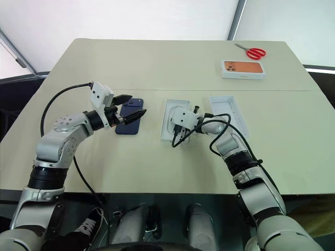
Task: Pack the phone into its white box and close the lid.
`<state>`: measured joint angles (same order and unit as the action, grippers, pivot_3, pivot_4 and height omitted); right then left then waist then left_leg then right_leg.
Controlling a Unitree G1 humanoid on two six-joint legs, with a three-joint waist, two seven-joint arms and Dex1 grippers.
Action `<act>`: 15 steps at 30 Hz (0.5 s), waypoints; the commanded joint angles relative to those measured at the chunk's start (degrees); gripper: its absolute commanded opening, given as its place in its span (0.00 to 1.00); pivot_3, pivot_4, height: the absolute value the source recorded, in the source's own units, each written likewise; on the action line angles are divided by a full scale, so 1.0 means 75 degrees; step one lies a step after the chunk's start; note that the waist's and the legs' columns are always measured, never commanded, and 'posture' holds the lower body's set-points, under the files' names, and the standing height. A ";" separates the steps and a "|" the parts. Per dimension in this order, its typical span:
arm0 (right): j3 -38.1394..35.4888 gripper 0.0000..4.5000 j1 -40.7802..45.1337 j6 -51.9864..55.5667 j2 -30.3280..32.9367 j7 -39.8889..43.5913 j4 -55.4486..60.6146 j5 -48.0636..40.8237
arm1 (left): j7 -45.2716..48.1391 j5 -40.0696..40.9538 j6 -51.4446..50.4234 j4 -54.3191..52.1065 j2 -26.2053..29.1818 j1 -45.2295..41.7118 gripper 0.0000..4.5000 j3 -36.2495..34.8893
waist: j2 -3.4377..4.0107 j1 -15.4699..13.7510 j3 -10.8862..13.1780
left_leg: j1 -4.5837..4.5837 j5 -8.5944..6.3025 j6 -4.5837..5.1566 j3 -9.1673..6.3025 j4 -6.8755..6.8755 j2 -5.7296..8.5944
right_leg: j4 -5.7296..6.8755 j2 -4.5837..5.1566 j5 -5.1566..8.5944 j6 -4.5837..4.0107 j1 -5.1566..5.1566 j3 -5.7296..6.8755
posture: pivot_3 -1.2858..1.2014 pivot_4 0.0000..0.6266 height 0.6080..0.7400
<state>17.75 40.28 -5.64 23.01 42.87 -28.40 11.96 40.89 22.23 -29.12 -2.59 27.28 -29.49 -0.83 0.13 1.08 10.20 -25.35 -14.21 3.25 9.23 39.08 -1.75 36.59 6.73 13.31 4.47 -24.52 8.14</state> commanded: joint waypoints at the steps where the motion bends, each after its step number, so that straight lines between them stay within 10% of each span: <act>1: -0.0171 0.01 0.0174 -0.0059 -0.0129 -0.0302 -0.0035 -0.0030 | 0.0001 0.0047 0.0055 -0.0227 0.0001 -0.0095 1.00 -0.0088 | 0.0000 0.0006 0.0000 | 0.0000 0.0000 0.0000 0.0000 0.0000 0.0000 | 0.0000 0.0000 0.0000 0.0000 0.0000 0.0000 | 0.52 0.24 0.98; 15: -0.0462 0.01 0.0725 0.1061 -0.0859 -0.0131 0.0921 -0.0824 | -0.0212 0.0556 -0.1661 0.1183 0.0785 -0.0523 1.00 -0.1175 | 0.0001 -0.0003 0.0001 | -0.0001 0.0000 0.0000 -0.0001 0.0000 0.0000 | 0.0002 0.0000 0.0000 0.0000 -0.0003 0.0000 | 0.52 0.24 0.98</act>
<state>13.34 44.09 1.11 17.49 42.42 -22.89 5.25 39.64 25.73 -40.30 5.55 32.21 -32.14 -7.92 0.14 1.06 10.21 -25.36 -14.22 3.25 9.23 39.08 -1.75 36.61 6.73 13.31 4.47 -24.55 8.14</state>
